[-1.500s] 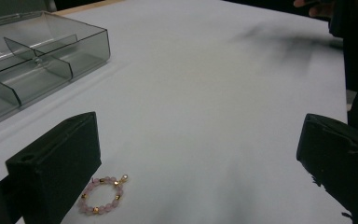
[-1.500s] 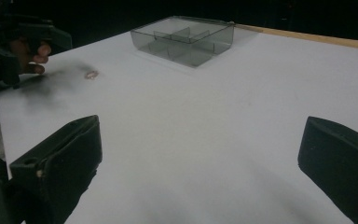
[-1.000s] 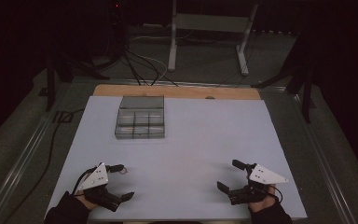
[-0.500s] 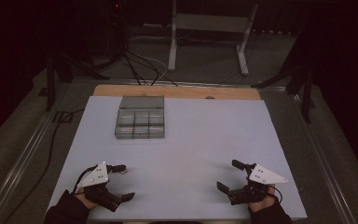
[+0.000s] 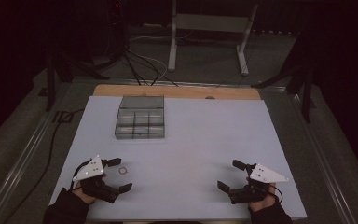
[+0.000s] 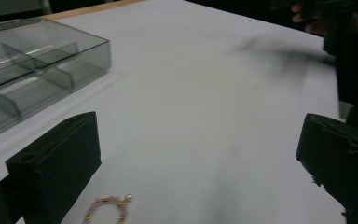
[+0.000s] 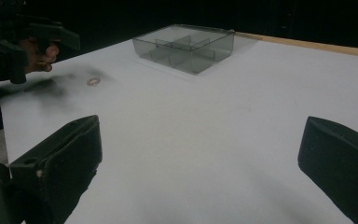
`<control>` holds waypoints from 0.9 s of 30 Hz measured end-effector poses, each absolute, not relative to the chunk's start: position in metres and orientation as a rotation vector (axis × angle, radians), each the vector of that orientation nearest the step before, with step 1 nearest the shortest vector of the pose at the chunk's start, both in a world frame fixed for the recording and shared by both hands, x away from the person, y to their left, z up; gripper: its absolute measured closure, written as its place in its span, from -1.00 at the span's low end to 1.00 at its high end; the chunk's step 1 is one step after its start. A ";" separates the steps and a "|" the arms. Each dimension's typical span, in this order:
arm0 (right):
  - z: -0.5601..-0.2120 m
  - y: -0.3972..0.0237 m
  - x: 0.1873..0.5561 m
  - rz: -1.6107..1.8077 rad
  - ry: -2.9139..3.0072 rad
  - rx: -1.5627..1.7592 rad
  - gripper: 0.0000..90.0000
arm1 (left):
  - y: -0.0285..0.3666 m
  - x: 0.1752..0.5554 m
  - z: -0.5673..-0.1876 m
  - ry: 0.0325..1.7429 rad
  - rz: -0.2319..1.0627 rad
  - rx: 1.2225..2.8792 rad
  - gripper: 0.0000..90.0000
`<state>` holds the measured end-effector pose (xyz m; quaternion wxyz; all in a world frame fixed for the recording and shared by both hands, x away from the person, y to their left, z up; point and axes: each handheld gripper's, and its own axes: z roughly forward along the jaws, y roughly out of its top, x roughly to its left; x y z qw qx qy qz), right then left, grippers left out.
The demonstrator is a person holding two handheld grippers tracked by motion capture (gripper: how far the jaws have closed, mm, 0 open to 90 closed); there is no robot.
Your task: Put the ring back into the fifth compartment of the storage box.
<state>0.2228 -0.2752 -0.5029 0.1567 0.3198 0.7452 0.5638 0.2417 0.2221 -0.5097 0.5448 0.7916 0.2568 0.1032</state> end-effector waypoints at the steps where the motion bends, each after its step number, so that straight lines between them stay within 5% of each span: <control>1: -0.503 -0.275 0.223 1.615 2.132 0.917 -1.00 | 0.223 0.242 -0.510 0.621 0.251 1.879 -0.98; 27: -0.502 -0.277 0.222 1.613 2.123 0.927 -1.00 | 0.234 0.260 -0.520 0.935 0.356 1.918 -0.93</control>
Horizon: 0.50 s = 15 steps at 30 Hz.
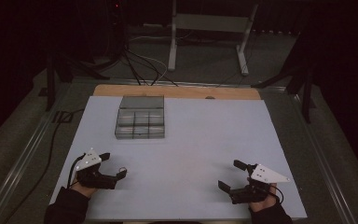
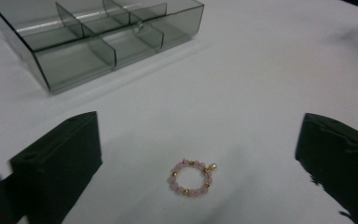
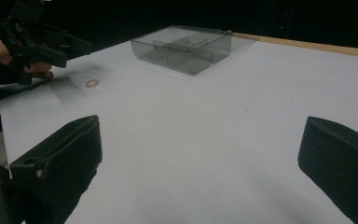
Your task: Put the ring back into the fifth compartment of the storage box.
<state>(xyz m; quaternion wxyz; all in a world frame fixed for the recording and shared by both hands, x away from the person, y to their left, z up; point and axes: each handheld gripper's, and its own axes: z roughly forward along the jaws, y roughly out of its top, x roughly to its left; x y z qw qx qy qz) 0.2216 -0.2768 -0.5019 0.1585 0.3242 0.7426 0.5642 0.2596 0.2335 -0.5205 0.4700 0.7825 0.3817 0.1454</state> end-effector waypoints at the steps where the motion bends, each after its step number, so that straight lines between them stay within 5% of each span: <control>1: -0.502 -0.277 0.222 1.614 2.123 0.928 -1.00 | 0.233 0.260 -0.521 0.938 0.360 1.929 -0.92; 15: -0.502 -0.277 0.221 1.613 2.123 0.930 -1.00 | 0.226 0.260 -0.523 0.966 0.340 2.010 -0.43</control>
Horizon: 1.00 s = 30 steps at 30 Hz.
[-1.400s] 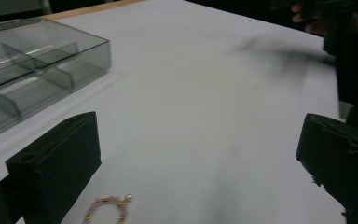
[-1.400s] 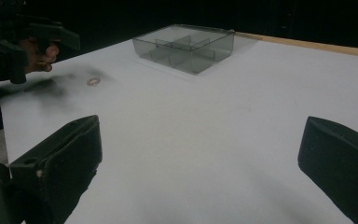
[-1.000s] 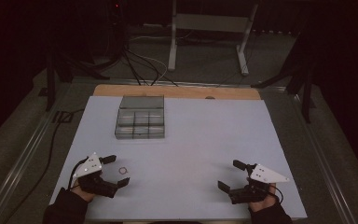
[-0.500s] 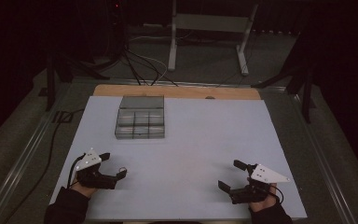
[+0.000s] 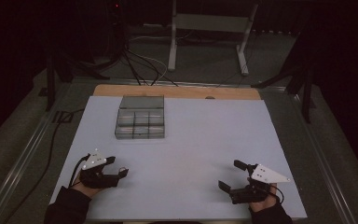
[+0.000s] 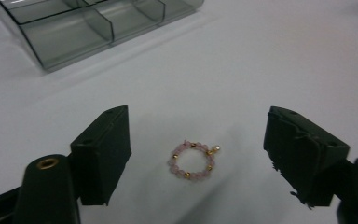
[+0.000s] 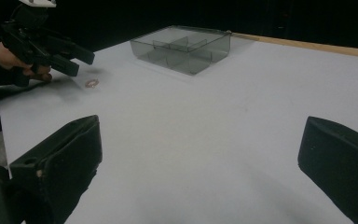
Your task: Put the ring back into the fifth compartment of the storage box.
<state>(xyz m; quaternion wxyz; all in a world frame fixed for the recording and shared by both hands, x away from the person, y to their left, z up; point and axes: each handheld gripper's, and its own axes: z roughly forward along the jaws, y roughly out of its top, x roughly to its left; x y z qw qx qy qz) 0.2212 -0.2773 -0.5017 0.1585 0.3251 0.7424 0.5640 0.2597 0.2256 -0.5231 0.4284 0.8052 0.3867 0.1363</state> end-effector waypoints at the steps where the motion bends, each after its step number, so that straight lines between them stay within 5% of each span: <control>1: -0.502 -0.277 0.221 1.609 2.124 0.928 -1.00 | 0.225 0.260 -0.524 0.961 0.342 2.024 -0.35; 13: -0.502 -0.277 0.221 1.609 2.127 0.928 -1.00 | 0.222 0.263 -0.527 1.008 0.407 2.075 0.22; 30: -0.502 -0.277 0.221 1.606 2.129 0.931 -1.00 | 0.212 0.267 -0.530 1.037 0.454 2.182 0.71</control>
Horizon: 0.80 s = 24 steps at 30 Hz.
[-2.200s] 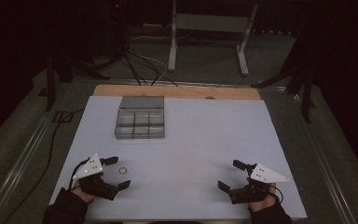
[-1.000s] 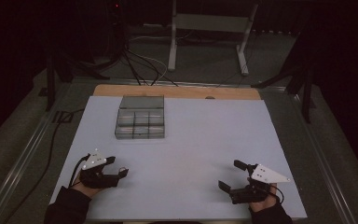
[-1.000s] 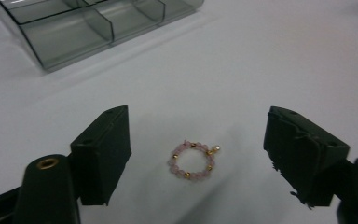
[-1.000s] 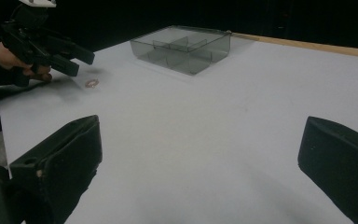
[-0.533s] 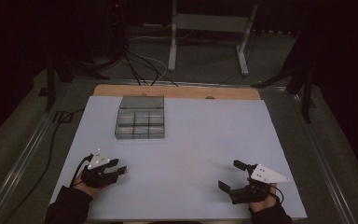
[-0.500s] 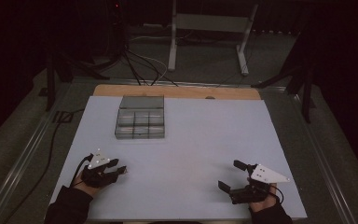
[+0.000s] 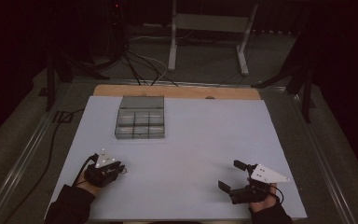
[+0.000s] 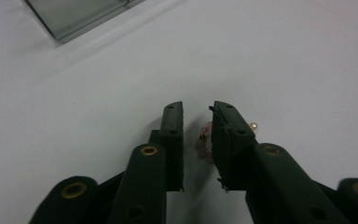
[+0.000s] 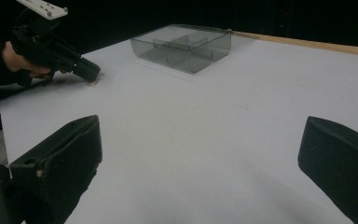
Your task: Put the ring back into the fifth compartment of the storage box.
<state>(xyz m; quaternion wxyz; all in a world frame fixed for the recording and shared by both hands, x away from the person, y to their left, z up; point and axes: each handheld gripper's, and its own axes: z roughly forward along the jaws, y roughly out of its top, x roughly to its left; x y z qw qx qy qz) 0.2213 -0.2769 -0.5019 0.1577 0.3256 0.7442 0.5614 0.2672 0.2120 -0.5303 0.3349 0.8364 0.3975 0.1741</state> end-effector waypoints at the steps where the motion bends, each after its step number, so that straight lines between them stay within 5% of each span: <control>1: -0.502 -0.277 0.221 1.605 2.130 0.932 -1.00 | 0.212 0.267 -0.530 1.043 0.453 2.185 0.73; 24: -0.502 -0.276 0.221 1.601 2.135 0.935 -1.00 | 0.205 0.272 -0.525 1.095 0.405 2.233 0.99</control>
